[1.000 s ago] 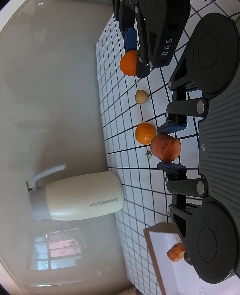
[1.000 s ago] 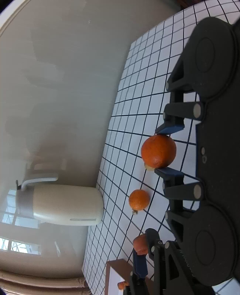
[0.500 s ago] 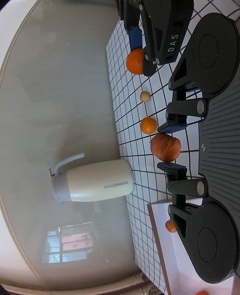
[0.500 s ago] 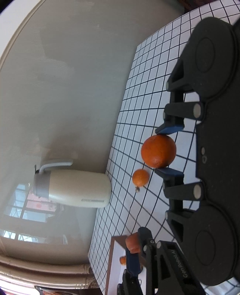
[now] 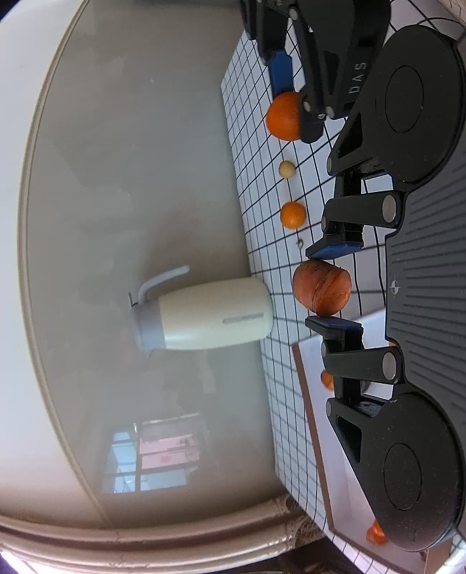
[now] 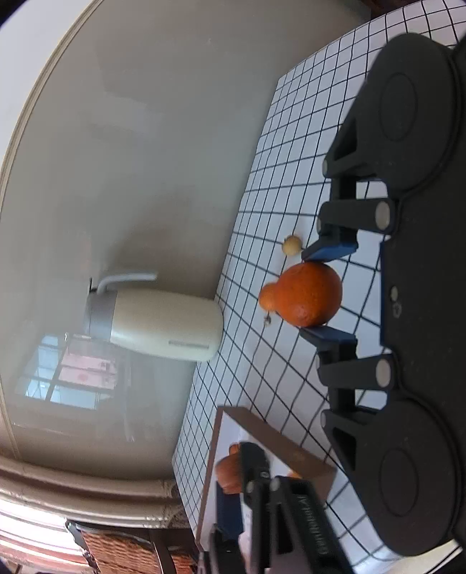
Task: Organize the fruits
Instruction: 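Carry the held chunk and mandarin orange over the cardboard box with both grippers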
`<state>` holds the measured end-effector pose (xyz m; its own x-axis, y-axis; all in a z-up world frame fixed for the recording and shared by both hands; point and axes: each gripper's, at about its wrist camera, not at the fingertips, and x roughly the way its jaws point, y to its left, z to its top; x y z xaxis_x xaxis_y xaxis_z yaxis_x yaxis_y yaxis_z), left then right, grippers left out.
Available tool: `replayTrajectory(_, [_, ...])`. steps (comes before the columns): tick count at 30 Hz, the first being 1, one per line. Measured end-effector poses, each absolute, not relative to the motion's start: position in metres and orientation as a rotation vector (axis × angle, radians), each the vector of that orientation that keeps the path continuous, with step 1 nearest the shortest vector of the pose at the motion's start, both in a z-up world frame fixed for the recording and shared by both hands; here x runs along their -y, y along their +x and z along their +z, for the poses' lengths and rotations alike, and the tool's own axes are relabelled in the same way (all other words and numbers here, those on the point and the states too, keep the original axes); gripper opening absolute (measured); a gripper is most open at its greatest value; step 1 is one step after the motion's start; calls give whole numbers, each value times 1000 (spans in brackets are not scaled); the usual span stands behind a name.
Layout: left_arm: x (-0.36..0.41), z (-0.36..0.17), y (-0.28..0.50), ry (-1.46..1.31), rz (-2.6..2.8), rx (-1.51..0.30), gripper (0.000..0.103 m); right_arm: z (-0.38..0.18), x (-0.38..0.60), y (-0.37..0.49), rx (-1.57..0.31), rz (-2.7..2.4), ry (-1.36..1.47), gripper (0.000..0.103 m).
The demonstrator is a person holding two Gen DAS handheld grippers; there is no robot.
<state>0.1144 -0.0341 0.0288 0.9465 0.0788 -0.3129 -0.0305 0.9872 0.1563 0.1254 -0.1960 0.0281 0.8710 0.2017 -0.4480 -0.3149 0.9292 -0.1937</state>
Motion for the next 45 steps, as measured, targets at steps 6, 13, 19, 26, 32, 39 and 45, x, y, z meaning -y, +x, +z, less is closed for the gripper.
replayTrajectory(6, [15,33,97,146,92,-307,34,29,179,112,-424,317,-283,30])
replayTrajectory(13, [-11,33,80,127,143,-296,34,33,150,102,-394,382,-304,30])
replayTrajectory(19, [-35,34,68,110,193,-292,34,35,124,95,-375,440,-320,30])
replayTrajectory(26, [-65,33,56,99,262,-285,34,36,96,90,-362,505,-338,30])
replayTrajectory(32, [-90,31,48,90,321,-291,34,35,75,90,-356,556,-350,30])
replayTrajectory(39, [-114,28,45,90,374,-300,34,34,50,88,-346,606,-364,30])
replayTrajectory(45, [-136,29,50,80,410,-303,34,37,36,94,-335,628,-366,30])
